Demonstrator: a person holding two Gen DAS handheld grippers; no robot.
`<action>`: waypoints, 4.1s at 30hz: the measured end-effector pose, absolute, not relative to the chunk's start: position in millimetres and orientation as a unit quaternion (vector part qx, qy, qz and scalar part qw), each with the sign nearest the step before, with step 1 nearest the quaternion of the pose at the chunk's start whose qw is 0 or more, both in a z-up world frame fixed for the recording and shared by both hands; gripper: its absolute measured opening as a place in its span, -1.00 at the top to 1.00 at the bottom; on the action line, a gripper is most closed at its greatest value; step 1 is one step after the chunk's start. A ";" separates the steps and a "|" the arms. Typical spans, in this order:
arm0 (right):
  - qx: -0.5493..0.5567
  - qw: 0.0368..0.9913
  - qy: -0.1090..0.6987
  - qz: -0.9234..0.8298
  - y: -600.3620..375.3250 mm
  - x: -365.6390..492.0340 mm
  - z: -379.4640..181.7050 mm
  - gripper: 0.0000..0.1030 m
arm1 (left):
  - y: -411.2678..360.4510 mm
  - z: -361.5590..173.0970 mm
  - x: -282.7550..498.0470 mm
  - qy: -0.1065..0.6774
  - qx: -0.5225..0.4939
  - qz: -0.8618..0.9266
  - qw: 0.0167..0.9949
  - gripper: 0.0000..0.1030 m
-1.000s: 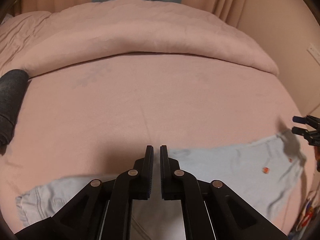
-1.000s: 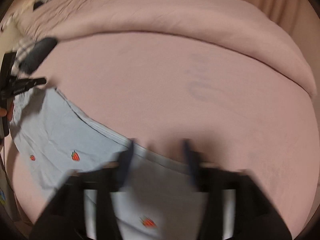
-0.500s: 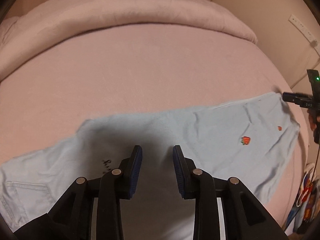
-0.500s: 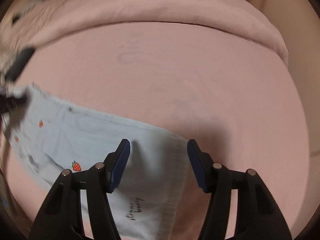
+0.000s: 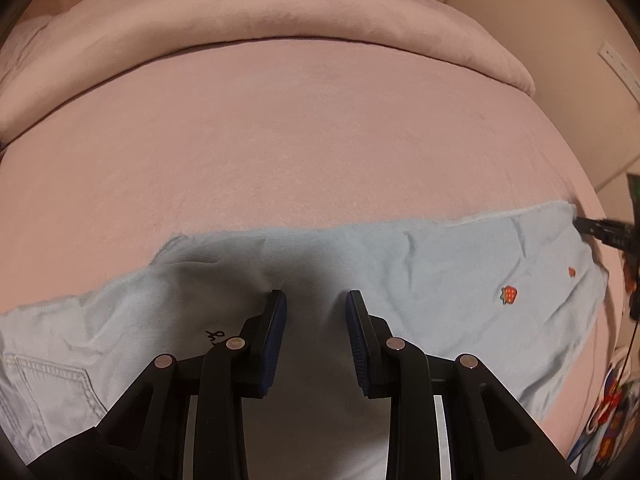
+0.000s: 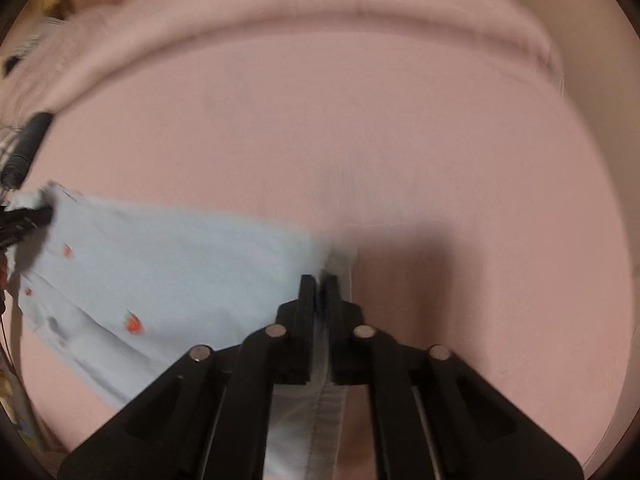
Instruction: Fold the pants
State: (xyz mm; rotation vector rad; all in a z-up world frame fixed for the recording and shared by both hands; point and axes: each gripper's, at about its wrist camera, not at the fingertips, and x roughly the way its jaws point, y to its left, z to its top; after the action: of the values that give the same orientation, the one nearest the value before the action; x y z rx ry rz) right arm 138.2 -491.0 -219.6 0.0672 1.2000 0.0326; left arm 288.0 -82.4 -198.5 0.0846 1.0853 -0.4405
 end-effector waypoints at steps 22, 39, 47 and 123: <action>0.472 0.798 0.375 0.022 -492.1 -33.8 -248.9 -0.14 | -143.4 -183.2 170.7 0.499 -0.058 -0.311 0.807 0.04; 0.454 0.810 0.363 -0.073 -483.2 -24.2 -228.9 0.90 | -155.2 -201.1 168.1 0.519 -0.053 -0.298 0.800 0.04; 0.385 0.864 0.321 -0.041 -464.2 -23.0 -174.0 0.90 | -174.4 -204.9 203.4 0.534 -0.249 -0.367 0.720 0.04; 0.034 0.911 0.377 0.166 -266.5 73.9 -129.6 -0.04 | 22.3 -173.8 187.7 0.470 -0.183 -0.275 0.819 0.24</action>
State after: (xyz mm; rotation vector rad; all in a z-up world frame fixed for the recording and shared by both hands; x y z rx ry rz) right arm 73.9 -266.5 -129.6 0.0701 0.7770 0.3428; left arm 187.7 22.3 -173.8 -0.3905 1.0005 -0.5856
